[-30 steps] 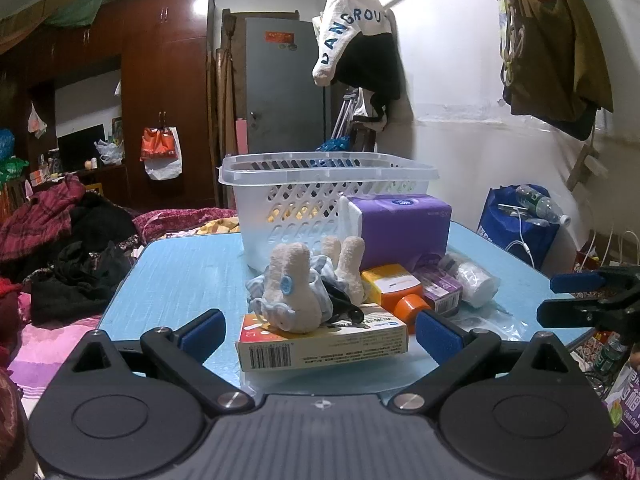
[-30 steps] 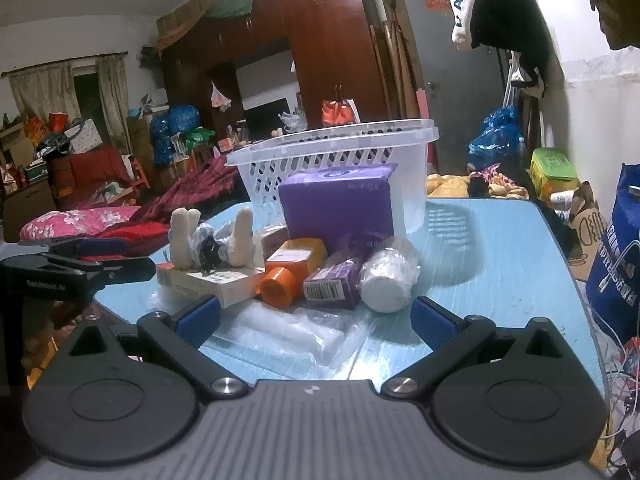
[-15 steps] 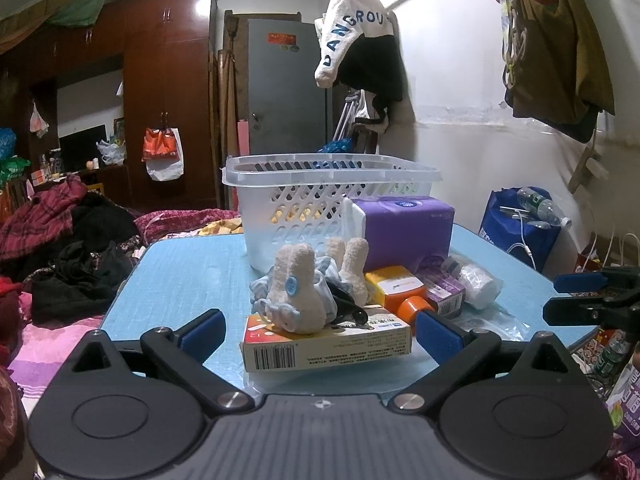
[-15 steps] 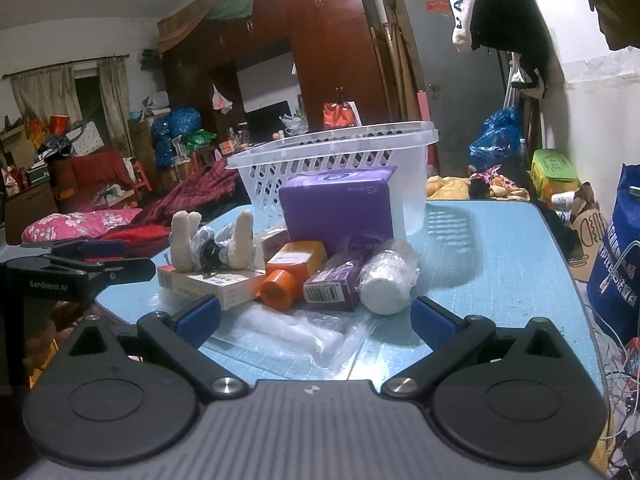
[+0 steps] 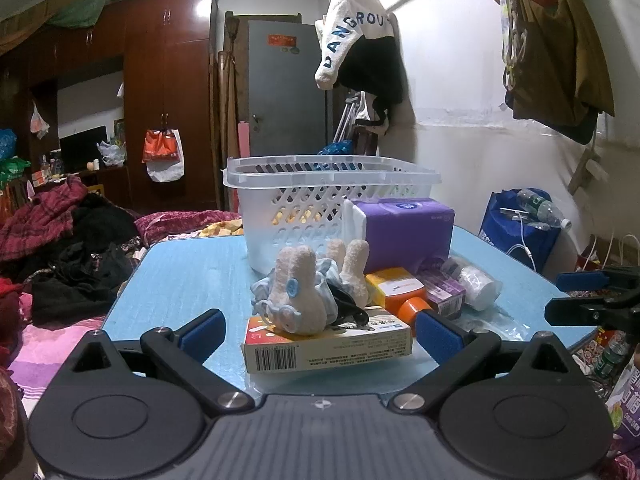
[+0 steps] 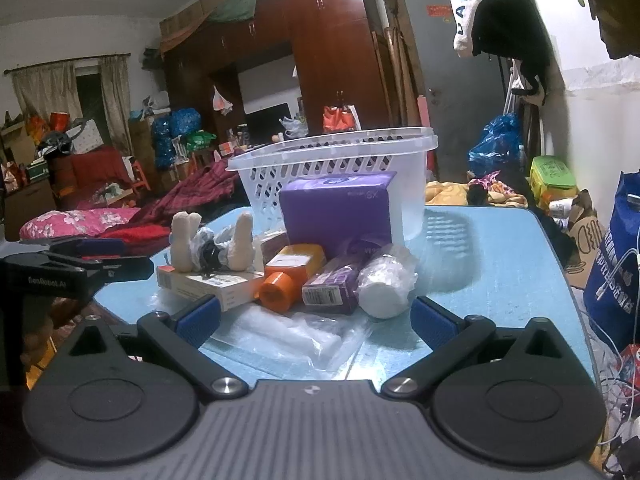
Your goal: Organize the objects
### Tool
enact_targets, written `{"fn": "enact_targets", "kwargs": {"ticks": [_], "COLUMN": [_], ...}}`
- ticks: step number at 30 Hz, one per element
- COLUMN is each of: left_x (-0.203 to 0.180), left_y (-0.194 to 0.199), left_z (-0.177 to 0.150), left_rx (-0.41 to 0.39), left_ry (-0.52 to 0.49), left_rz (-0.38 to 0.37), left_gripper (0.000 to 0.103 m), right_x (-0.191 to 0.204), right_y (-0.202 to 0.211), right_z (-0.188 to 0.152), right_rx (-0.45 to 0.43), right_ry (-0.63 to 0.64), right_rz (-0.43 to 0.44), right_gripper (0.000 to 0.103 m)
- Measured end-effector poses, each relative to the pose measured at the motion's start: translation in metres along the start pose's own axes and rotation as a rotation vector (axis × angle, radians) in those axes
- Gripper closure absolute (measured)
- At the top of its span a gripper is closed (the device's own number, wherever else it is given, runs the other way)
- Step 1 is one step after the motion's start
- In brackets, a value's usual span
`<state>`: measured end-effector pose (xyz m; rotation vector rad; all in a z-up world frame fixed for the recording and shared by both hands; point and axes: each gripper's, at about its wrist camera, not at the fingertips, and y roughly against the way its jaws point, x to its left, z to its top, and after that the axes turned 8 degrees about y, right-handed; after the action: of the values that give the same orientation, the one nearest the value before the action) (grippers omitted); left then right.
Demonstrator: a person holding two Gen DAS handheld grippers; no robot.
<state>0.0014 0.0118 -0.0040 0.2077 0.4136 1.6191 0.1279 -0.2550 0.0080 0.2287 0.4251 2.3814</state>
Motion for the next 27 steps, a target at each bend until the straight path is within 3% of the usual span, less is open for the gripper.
{"fn": "enact_targets", "kwargs": {"ticks": [27], "left_x": [0.0016], "left_y": [-0.0002], "left_z": [-0.0029], "left_rx": [-0.003], "left_ry": [-0.001], "left_rz": [-0.002], "left_gripper": [0.001], "right_x": [-0.0001], "right_y": [-0.0001], "right_z": [-0.0005], "right_rx": [-0.004], "right_ry": [0.018], "right_rz": [-0.019], "right_gripper": [0.000]}}
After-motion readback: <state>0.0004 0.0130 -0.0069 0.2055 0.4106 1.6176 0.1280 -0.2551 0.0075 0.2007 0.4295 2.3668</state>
